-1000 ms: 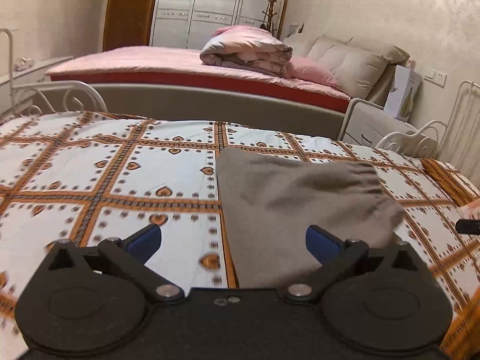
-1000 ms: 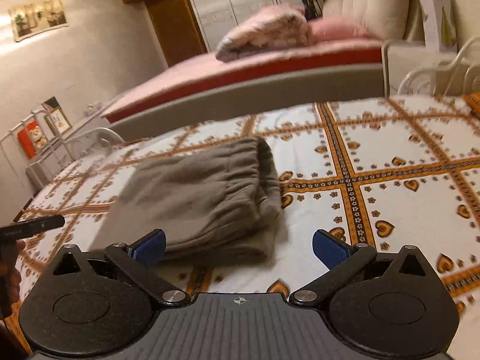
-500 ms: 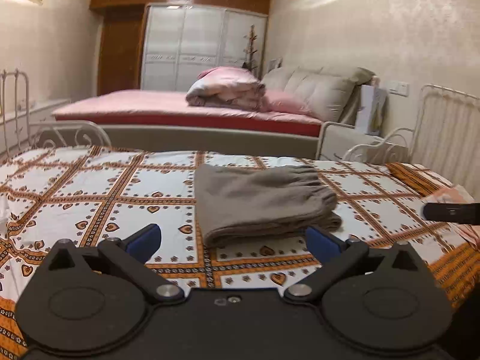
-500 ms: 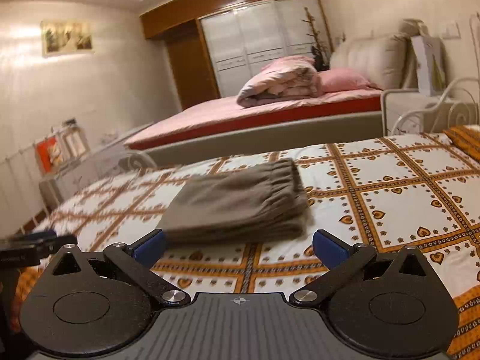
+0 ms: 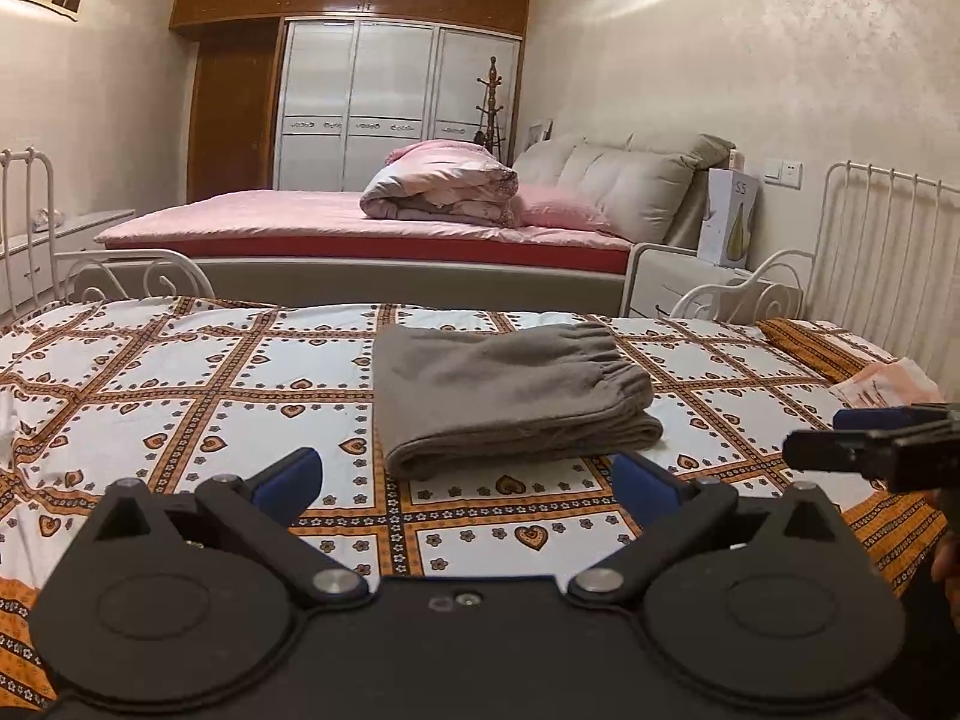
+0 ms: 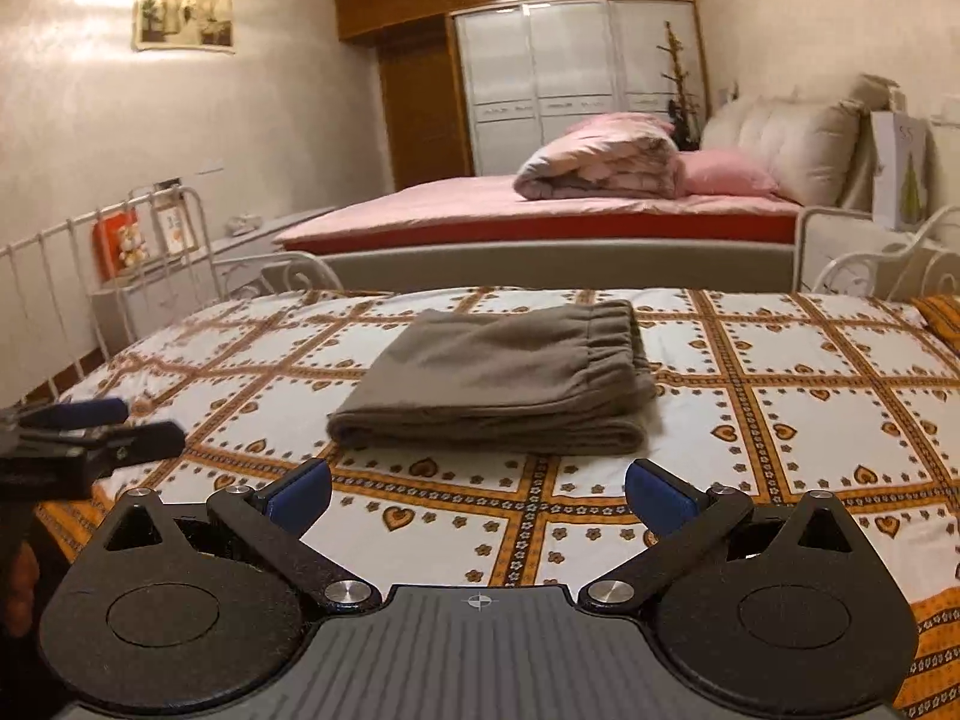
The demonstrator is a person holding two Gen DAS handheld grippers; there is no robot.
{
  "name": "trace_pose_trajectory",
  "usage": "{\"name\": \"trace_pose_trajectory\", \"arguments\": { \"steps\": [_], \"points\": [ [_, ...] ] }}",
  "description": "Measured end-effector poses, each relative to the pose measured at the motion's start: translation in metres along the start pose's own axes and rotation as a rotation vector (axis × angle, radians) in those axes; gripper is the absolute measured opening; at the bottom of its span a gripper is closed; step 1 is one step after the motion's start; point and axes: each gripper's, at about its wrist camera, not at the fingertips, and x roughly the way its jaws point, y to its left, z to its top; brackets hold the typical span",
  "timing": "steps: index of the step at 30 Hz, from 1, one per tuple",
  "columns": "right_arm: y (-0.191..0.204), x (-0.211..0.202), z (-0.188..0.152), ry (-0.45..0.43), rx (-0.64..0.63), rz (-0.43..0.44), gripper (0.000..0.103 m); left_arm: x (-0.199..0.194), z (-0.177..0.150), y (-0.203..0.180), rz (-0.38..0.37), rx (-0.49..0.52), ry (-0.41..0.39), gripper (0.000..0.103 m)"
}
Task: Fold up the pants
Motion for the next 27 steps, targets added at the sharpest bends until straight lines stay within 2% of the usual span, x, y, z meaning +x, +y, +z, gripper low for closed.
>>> {"name": "trace_pose_trajectory", "arguments": {
  "steps": [27],
  "points": [
    [-0.0039, 0.0031, -0.0017, 0.023, 0.021, -0.004, 0.103, 0.0018, -0.0032, -0.0075, -0.030, 0.018, 0.013, 0.097]
  ]
}}
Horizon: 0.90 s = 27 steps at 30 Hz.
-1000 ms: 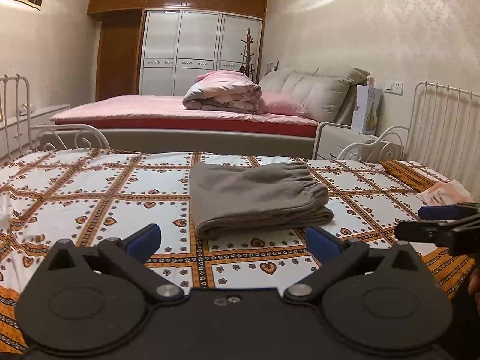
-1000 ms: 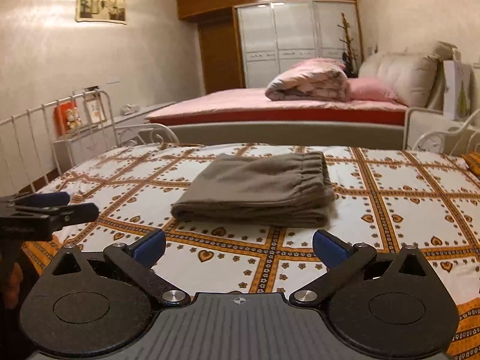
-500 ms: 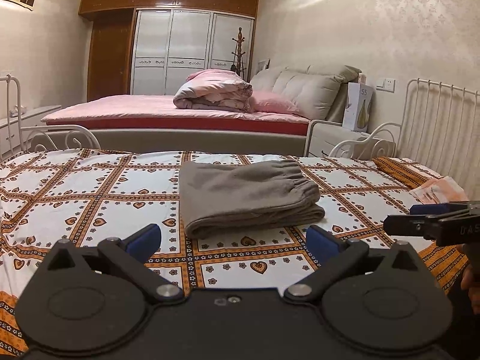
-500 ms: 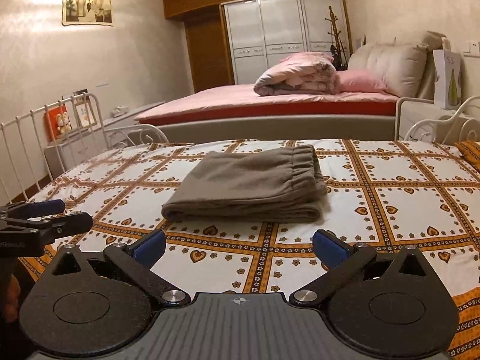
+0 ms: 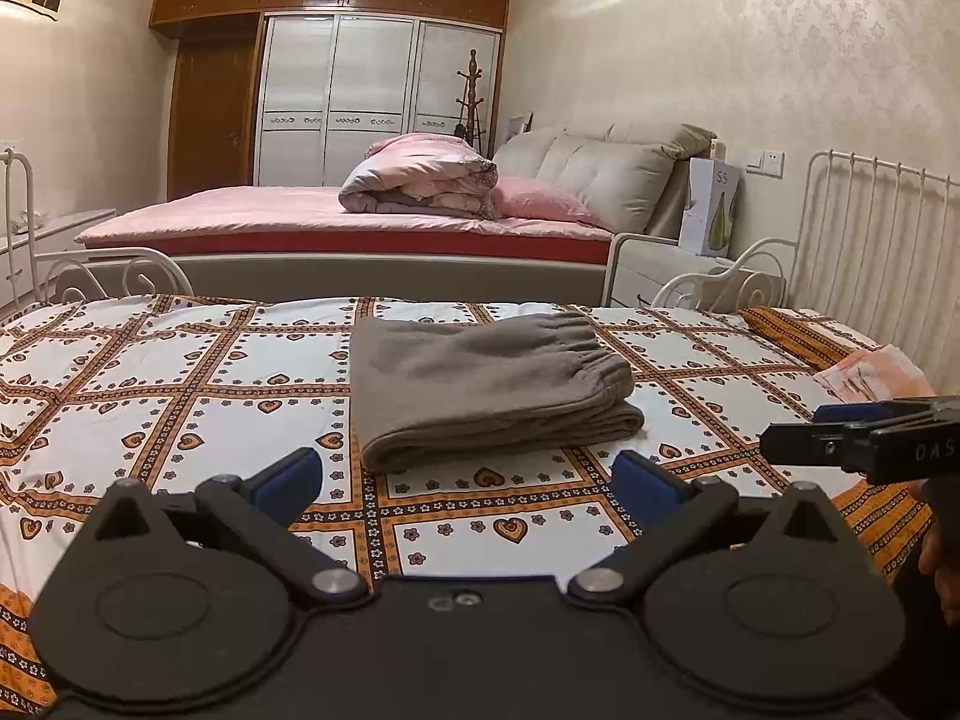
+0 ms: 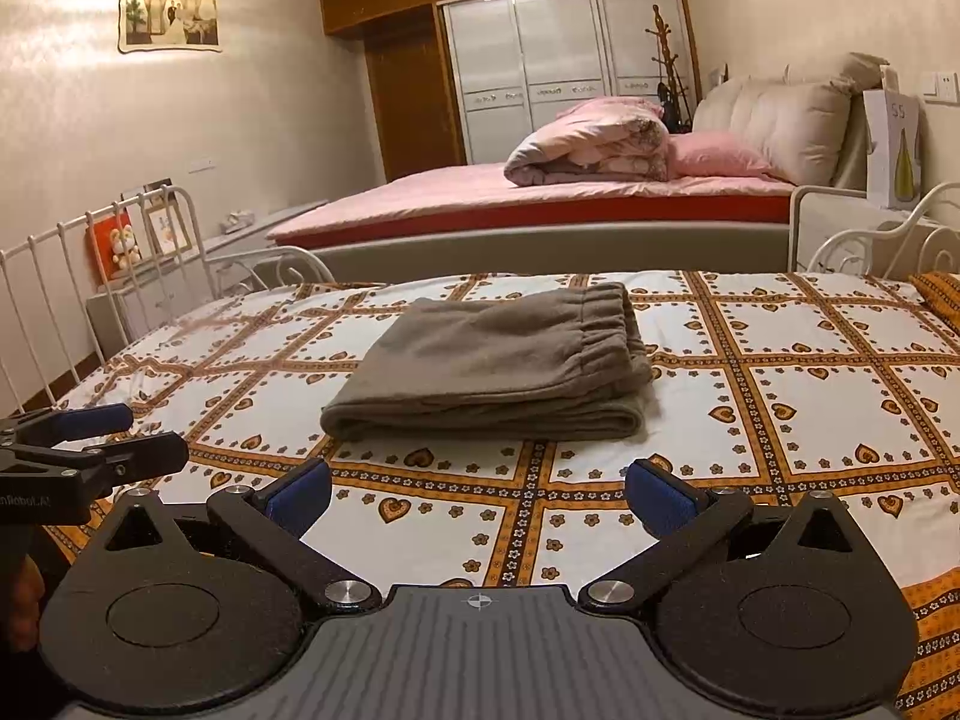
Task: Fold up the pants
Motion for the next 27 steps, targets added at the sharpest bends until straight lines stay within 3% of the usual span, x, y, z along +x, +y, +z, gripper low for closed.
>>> {"name": "trace_pose_trajectory", "arguments": {
  "steps": [27],
  "points": [
    [0.0004, 0.0012, -0.0006, 0.005, -0.002, 0.000, 0.103, 0.0021, -0.0010, -0.0025, -0.008, 0.016, 0.009, 0.097]
  ]
}}
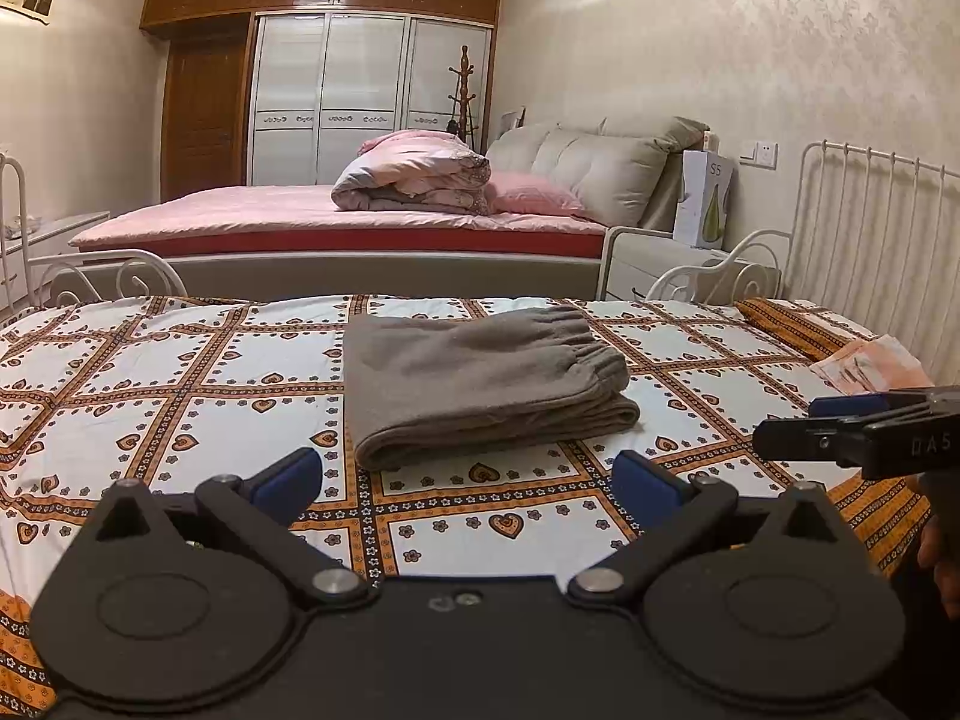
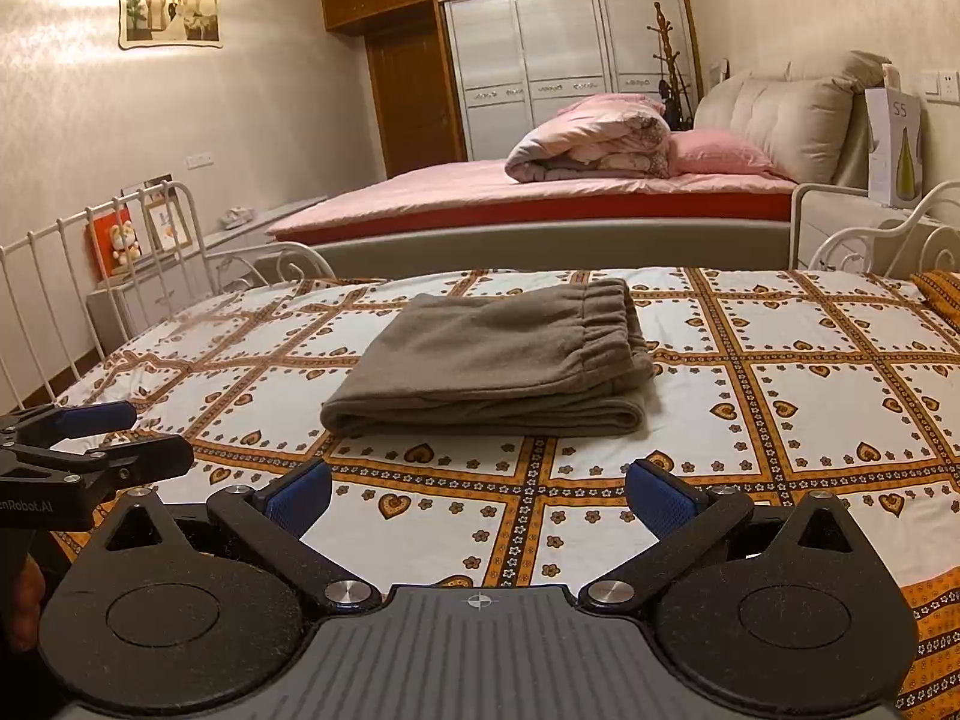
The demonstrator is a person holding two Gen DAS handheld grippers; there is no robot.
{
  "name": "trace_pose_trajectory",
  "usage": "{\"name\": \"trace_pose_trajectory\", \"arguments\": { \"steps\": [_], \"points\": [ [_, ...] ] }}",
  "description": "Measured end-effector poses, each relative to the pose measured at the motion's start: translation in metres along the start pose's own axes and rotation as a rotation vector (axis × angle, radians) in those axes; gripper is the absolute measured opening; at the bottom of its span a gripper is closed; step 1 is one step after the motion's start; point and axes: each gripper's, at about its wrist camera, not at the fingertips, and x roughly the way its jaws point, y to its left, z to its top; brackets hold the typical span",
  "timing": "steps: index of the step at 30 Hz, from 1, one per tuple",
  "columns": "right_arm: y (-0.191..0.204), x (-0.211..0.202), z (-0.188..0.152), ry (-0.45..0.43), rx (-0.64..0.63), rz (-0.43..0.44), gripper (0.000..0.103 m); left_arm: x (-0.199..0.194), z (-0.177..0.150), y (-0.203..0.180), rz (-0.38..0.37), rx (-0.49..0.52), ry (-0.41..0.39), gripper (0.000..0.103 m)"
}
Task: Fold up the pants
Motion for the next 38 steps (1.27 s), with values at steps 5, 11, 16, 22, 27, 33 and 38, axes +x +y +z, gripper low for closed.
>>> {"name": "trace_pose_trajectory", "arguments": {
  "steps": [5, 11, 16, 22, 27, 33, 38],
  "points": [
    [-0.0003, -0.0003, -0.0002, -0.001, -0.002, 0.000, 0.103, 0.0001, -0.0001, 0.0004, 0.000, 0.001, 0.000, 0.097],
    [-0.0009, 0.0000, -0.0004, -0.001, -0.001, 0.001, 0.103, -0.0002, -0.0003, 0.0007, -0.003, 0.002, -0.001, 0.097],
    [-0.0004, 0.0001, -0.0003, 0.000, -0.002, 0.000, 0.103, -0.0005, -0.0003, 0.0004, -0.004, 0.004, -0.002, 0.097],
    [-0.0005, 0.0001, -0.0004, 0.000, -0.001, 0.000, 0.103, -0.0010, 0.0011, -0.0005, -0.013, 0.013, -0.004, 0.097],
    [-0.0005, 0.0000, -0.0003, 0.000, -0.003, 0.000, 0.103, -0.0017, 0.0001, -0.0017, -0.014, 0.024, -0.009, 0.097],
    [-0.0007, -0.0002, -0.0007, 0.000, -0.007, 0.001, 0.103, -0.0040, -0.0009, -0.0023, -0.031, 0.039, -0.037, 0.096],
    [-0.0016, -0.0002, -0.0012, 0.002, -0.010, 0.003, 0.103, -0.0021, -0.0012, -0.0026, -0.031, 0.036, -0.020, 0.097]
  ]
}}
